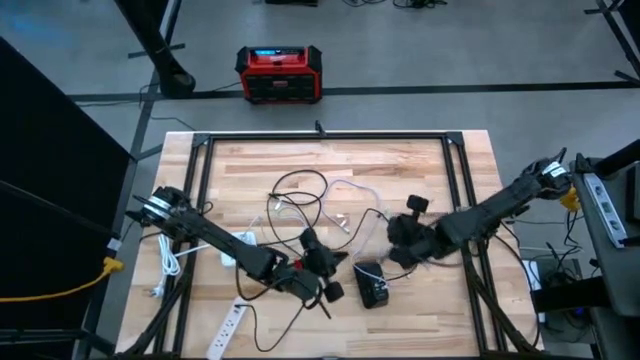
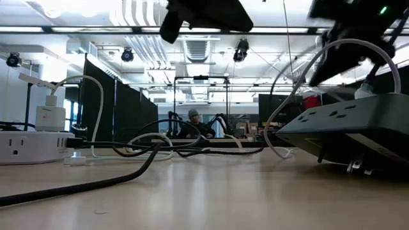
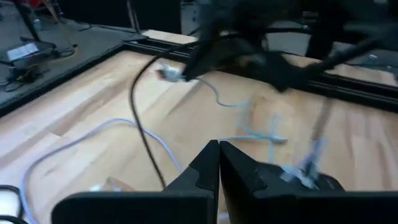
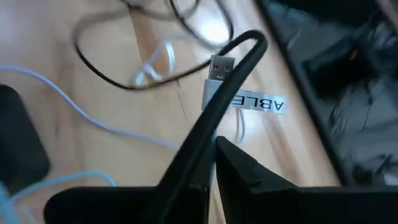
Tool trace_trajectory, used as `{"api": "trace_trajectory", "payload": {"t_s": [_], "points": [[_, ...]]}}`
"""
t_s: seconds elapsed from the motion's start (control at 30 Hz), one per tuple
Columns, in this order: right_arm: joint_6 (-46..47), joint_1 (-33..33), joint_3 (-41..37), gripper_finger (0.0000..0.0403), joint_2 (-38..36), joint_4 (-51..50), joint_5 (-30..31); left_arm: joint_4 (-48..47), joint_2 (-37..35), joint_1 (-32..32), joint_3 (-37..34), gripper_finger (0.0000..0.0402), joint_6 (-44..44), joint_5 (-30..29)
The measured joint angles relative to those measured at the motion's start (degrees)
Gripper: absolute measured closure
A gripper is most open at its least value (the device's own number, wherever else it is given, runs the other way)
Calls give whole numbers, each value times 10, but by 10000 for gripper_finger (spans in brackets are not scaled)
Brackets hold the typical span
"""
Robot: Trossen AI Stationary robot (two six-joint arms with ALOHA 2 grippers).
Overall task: Insert USB
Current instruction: Insert the blue charger cable into the top white outlet extension
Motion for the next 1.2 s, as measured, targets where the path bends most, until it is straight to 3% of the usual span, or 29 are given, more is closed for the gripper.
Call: {"api": "trace_trajectory", "payload": {"t_s": [0.13,0.37,0.57,0.93,1.03,1.2], "points": [[-12,46,21,403,5,5,54,10,-2,27,0,402,5,8],[-83,68,83,403,36,11,87,87,-1,84,0,402,39,152],[-144,67,114,403,49,26,89,118,-1,113,0,381,46,233],[-151,67,114,403,49,20,87,120,-1,119,0,262,26,243],[-129,60,114,403,47,-39,70,111,-3,116,0,242,23,243],[-35,41,113,403,45,-188,-25,98,-20,103,0,224,23,242]]}}
